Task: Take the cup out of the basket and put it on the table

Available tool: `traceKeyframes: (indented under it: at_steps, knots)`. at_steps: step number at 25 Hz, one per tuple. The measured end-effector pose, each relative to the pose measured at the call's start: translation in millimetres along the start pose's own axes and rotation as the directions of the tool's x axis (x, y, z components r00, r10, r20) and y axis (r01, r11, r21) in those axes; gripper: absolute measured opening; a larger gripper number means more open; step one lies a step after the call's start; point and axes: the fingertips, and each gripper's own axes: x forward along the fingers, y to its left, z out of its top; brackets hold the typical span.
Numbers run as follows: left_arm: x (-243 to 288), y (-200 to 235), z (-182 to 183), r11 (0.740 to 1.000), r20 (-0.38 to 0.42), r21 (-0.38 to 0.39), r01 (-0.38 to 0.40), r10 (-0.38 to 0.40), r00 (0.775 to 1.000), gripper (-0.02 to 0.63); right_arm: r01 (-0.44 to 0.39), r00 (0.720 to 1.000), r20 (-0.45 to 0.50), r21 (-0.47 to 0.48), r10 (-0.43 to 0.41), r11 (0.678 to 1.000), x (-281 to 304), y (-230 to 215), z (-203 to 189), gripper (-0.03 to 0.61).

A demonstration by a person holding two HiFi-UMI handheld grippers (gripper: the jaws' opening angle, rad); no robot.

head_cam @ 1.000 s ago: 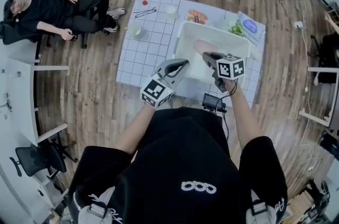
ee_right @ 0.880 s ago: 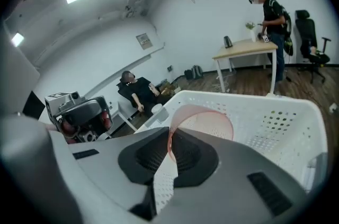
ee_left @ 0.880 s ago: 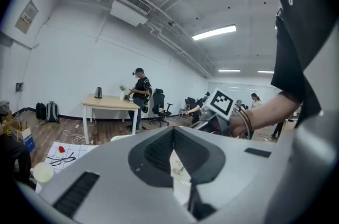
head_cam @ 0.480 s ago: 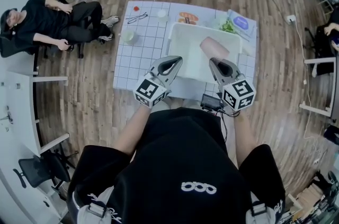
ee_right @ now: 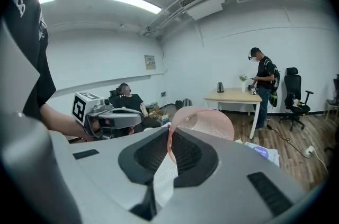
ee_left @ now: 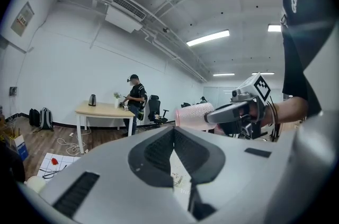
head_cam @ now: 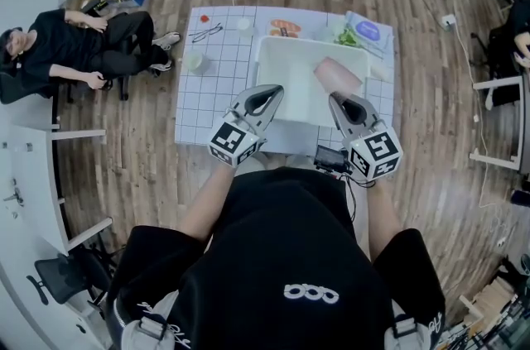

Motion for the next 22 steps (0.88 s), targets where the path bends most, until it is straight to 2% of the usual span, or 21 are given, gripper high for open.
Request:
traceKeyframes:
  at_steps: [6,13,17,22]
  knots:
    - [-12,8,4,0.999,0.012,-0.001,-0.033,0.033,0.999,0.008,-0.039,0.999,-0.006,-0.047,0.039,0.998,11,15,11,0.034]
    - [-60,37,5,0.989,0.032,-0.021,-0.146,0.147,0.989,0.008,-0.163,0.986,-0.039,-0.128,0.160,0.978,53,62,28,0.034]
    - [-100,59,2,0.970,0.045,-0.042,-0.241,0.243,0.969,0.008,-0.261,0.965,-0.072,-0.169,0.252,0.950,86,99,33,0.034]
    - [-156,84,-8,0.932,0.050,-0.072,-0.354,0.358,0.932,0.009,-0.372,0.927,-0.136,-0.208,0.350,0.904,127,147,27,0.034]
